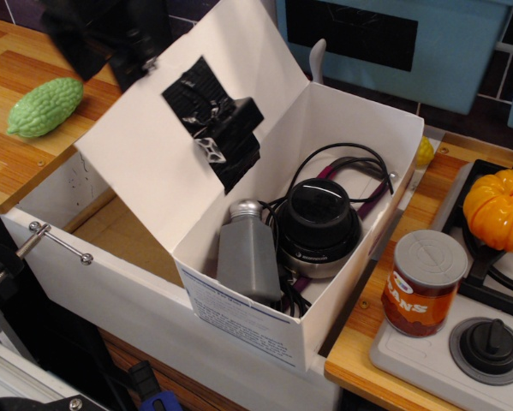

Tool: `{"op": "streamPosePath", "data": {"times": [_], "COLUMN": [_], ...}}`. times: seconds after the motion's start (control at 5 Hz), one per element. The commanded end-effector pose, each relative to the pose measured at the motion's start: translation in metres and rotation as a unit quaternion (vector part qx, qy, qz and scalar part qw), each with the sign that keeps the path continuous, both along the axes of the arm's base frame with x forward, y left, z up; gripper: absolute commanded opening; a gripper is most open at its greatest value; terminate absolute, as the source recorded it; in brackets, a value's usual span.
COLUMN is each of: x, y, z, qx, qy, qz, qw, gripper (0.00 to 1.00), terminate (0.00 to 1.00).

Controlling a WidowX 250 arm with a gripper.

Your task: Close white1fbox flap

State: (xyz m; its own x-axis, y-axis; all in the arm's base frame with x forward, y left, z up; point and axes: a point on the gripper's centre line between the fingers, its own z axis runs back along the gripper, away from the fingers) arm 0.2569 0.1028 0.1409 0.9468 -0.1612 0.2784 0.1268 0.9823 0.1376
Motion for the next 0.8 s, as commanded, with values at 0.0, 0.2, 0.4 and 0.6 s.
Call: {"op": "streamPosePath", "data": {"times": [0.0, 0.2, 0.4, 0.6], "x": [0.004, 0.008, 0.011, 0.017], "y": [-0.040, -0.063, -0.082, -0.101], "z": [0.024, 0.021, 0.011, 0.004], "qx": [0.039, 0.047, 0.022, 0.003], "qy": [-0.012, -0.016, -0.031, -0.036], "qz": [0.013, 0.024, 0.045, 0.054], "qw": [0.9991, 0.9985, 0.9982, 0.9979], "gripper": [1.00, 1.00, 1.00, 1.00], "terminate": [0.00, 0.00, 0.00, 0.00]}}
